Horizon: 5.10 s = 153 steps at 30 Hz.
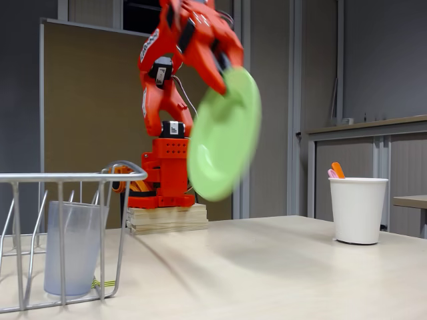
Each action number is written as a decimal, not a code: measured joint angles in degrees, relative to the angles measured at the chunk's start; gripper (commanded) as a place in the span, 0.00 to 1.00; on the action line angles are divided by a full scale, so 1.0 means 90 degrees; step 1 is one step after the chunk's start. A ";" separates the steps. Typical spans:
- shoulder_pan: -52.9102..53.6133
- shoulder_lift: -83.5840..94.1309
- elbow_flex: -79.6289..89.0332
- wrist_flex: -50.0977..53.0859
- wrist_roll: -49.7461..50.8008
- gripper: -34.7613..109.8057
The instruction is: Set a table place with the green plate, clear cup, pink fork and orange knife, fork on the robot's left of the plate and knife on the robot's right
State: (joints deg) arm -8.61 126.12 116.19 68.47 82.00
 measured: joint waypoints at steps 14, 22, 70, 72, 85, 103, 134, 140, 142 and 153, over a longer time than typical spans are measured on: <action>-0.1055 -0.2646 -0.0146 -0.0225 0.2432 0.24; -0.1494 -0.4229 -0.1104 -0.0508 0.2998 0.25; -0.1152 -0.4551 -0.3096 0.1055 0.0303 0.36; -0.0791 -0.4111 -0.3096 0.1230 -0.0322 0.37; 0.1211 -0.1641 -0.1904 0.2031 -0.5303 0.36; 0.3340 -0.1367 -0.1533 0.2021 -0.9307 0.31; 0.5381 -0.3926 -0.2803 0.1123 -1.3613 0.47; 0.5332 -0.4131 -0.2812 0.1123 -1.3535 0.55; 0.5264 -0.4229 -0.2822 0.1123 -1.3369 0.55; 0.4775 -0.4912 -0.2773 0.0625 -1.3193 0.57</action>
State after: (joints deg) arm 34.37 81.91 91.23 74.09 -36.74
